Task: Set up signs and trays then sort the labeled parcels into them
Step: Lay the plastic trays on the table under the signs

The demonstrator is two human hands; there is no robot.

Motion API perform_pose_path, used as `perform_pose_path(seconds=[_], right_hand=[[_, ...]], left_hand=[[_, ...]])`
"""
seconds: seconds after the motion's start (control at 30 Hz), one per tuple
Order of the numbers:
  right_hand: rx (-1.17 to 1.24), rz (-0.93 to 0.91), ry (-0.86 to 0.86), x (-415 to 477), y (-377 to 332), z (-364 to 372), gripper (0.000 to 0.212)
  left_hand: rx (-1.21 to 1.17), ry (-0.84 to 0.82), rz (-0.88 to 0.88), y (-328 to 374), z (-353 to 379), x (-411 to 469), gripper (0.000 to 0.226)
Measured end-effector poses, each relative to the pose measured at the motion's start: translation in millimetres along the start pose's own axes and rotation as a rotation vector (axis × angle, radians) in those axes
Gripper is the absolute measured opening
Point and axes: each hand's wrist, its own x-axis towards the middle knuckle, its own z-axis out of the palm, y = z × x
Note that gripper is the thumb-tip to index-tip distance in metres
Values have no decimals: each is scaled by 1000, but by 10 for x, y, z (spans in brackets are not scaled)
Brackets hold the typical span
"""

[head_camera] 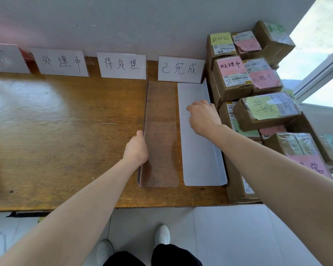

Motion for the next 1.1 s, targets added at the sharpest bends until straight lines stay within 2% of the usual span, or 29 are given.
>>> perform_pose_path(seconds=[0.2,0.33,0.6,0.73,0.87,0.97,1.1], right_hand=[[70,10,34,27,-104,-203,31],[116,-20,44,14,-252,-384,32],[180,-138,257,-45,-745,-1116,35],[128,-185,446,-78,-1141,-1576,29],[111,-284,634,-192,-1667,-1987,33],[116,-339,756,-276,-2123,-2238,40],[156,-388,832,-339,-2720,-2458,45]], left_hand=[[1,-11,18,-24,-32,-4,40],[31,79,80,3,-220,-43,41],[58,537,318,81,-1254,-273,44],[56,794,439,-23,-1895,-591,36],[90,1009,556,-246,-2472,-950,35],[143,1131,591,-518,-2832,-1152,35],[213,1193,592,-998,-3209,-1315,35]])
